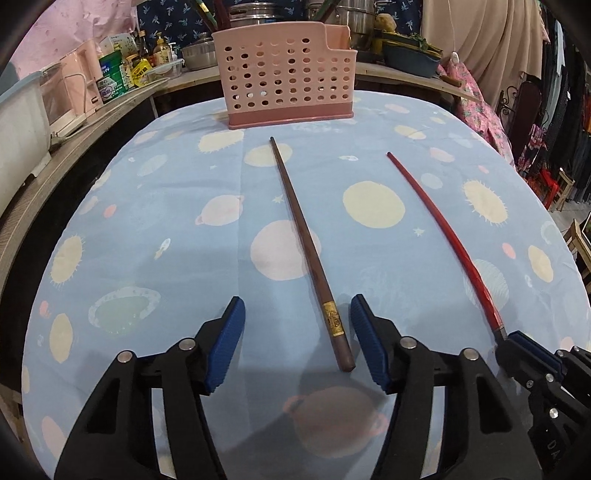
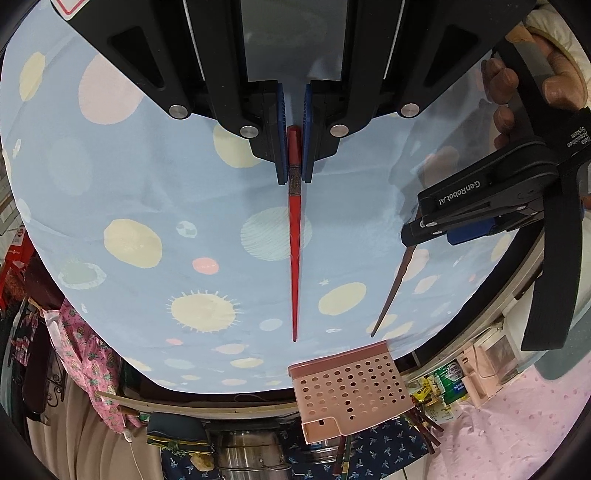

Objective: Organize utensils
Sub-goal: 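Grasp the brown chopstick with the left tool while the right tool holds the red chopstick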

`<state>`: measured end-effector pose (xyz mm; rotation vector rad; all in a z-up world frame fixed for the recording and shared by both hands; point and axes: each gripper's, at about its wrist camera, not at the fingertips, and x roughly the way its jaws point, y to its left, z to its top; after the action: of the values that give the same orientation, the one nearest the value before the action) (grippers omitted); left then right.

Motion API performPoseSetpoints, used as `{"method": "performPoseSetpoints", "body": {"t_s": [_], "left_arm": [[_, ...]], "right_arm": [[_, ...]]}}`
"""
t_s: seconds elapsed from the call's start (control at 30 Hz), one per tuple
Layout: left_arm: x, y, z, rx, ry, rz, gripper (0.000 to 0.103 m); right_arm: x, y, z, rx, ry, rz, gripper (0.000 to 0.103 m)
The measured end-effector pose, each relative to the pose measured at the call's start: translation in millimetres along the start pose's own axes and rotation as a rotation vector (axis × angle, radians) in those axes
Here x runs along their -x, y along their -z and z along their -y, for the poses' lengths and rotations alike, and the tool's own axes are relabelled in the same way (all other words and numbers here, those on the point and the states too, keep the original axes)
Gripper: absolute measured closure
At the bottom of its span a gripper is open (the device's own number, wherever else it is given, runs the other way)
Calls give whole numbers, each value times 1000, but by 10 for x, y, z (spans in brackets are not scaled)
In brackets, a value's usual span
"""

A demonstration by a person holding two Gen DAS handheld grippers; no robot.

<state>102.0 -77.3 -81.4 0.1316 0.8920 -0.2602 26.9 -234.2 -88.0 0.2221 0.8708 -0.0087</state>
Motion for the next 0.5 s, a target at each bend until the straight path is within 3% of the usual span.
{"method": "performPoseSetpoints", "body": {"t_s": [0.13,0.4,0.5], "left_arm": [[14,15,1,-4,4,6,58],[56,41,-1,-18,21,5,94],[70,55,-26,-12,27,3,96]], "right_arm": [[-1,2,1,4,0,2,96],[3,8,-19,5,-2,3,96],[3,11,-33,7,-4,5,96]]}}
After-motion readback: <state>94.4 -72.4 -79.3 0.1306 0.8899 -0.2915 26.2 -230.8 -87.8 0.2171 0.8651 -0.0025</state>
